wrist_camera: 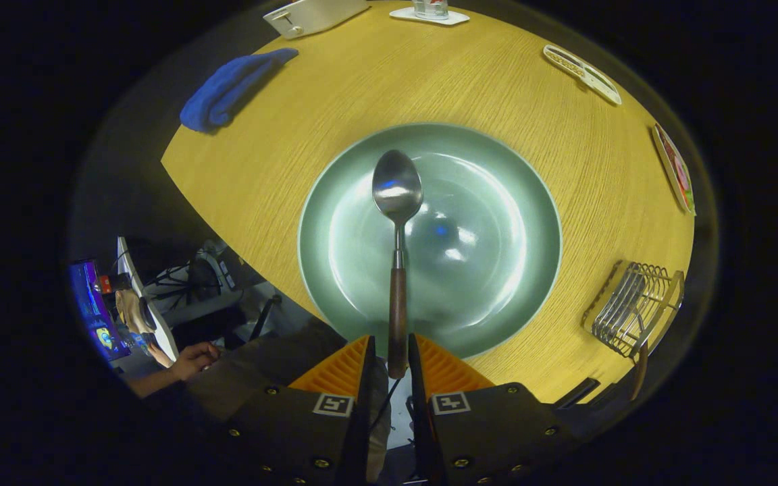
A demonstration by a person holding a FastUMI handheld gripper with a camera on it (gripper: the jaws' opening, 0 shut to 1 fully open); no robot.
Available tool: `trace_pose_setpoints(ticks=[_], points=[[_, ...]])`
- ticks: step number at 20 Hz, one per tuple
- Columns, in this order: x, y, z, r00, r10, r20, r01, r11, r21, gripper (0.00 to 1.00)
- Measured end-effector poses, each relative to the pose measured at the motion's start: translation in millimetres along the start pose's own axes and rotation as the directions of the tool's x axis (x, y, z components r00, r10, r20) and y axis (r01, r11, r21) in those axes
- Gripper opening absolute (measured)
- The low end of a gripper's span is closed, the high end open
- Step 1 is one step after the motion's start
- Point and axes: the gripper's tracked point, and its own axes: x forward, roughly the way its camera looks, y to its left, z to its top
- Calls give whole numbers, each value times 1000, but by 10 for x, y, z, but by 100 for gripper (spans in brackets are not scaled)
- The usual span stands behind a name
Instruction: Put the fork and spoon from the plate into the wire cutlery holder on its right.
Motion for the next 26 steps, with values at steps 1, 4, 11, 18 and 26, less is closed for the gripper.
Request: trace_pose_setpoints(ticks=[1, 4, 11, 18, 26], points=[[33, -6, -17, 1000, -12, -7, 12, 1000, 0, 28], [131, -53, -31, 1000, -9, -14, 9, 1000, 14, 28], [292, -173, -25, 999, -32, -8, 32, 999, -4, 28], [261, -307, -16, 997, -77, 8, 78, 994, -79, 5], [-90, -410, -149, 997, -55, -57, 48, 991, -124, 5]])
